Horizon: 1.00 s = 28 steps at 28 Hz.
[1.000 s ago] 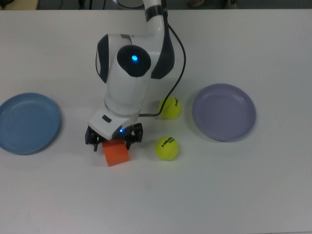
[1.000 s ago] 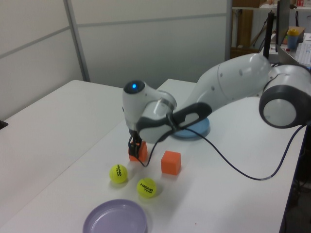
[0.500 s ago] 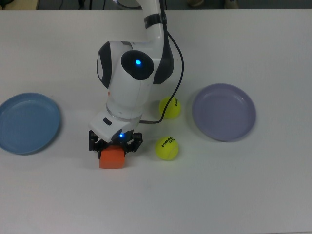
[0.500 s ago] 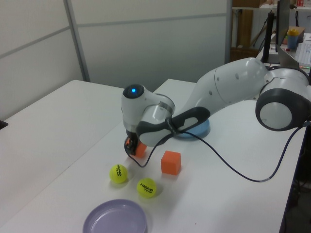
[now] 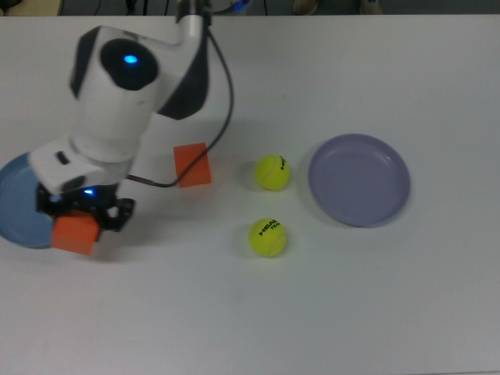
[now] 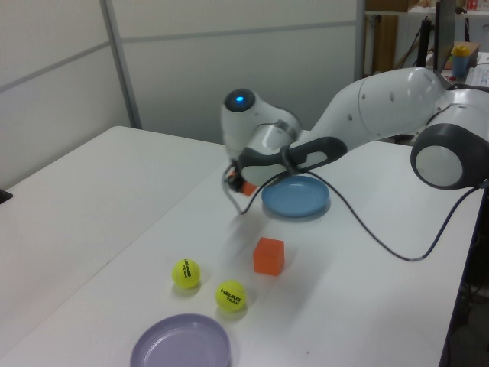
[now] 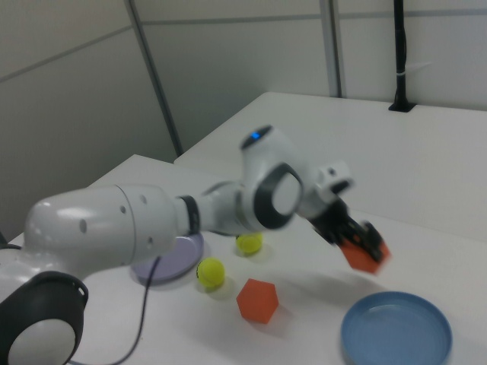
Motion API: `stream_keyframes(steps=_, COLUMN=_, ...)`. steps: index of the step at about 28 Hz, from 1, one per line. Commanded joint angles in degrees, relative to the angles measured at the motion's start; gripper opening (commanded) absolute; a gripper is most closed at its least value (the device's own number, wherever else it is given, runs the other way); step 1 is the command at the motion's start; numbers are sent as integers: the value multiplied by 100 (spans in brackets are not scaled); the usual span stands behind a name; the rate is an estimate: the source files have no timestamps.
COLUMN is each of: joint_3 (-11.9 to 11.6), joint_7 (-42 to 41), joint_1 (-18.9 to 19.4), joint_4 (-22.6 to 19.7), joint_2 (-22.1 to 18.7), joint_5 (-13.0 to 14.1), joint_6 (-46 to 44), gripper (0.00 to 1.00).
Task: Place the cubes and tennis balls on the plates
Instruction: 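Lift the cube and release it onto the blue plate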
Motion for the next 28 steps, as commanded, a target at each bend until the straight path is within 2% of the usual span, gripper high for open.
stream_keyframes(steps=1, joint_3=-261, joint_7=-108, joint_1=-118, joint_4=-316, joint_2=-66, joint_5=-111, joint_6=19, gripper=100)
stream_keyframes(steps=10, joint_3=-252, joint_7=-240, joint_1=-241, joint_4=-246, joint_2=-136, joint_5=-6, joint_6=-411, gripper=100)
stream_keyframes(steps=13, joint_3=-182, joint_7=-389, joint_1=-206, joint_4=-246, joint_2=-390, joint_5=170, joint_6=-674, gripper=100)
stream_keyframes(steps=15, joint_3=-130, joint_7=-538, joint_1=-171, joint_4=-246, joint_2=-557, joint_5=406, joint_6=-859, gripper=100)
stream_keyframes(steps=16, joint_3=-51, joint_7=-634, joint_1=-154, joint_4=-246, joint_2=-654, joint_5=529, joint_6=-973, gripper=100)
stream_keyframes(steps=17, joint_3=141, joint_7=-775, joint_1=-75, joint_4=-246, joint_2=-829, joint_5=722, joint_6=-1296, gripper=100)
stream_keyframes(steps=18, joint_3=230, joint_7=-811, joint_1=-57, joint_4=-246, joint_2=-909, joint_5=776, joint_6=-1490, gripper=100)
stream_keyframes(steps=21, joint_3=529, joint_7=-802, joint_1=22, joint_4=-220, joint_2=-1067, joint_5=803, joint_6=-2097, gripper=100)
stream_keyframes(steps=22, joint_3=730, joint_7=-785, joint_1=118, joint_4=-176, joint_2=-1094, joint_5=803, joint_6=-2482, gripper=100)
stream_keyframes(steps=23, joint_3=810, joint_7=-776, joint_1=162, joint_4=-149, joint_2=-1094, joint_5=803, joint_6=-2703, gripper=100)
stream_keyframes(steps=28, joint_3=1013, joint_7=-750, joint_1=531, joint_4=-149, joint_2=-1085, joint_5=733, joint_6=-3645, gripper=100)
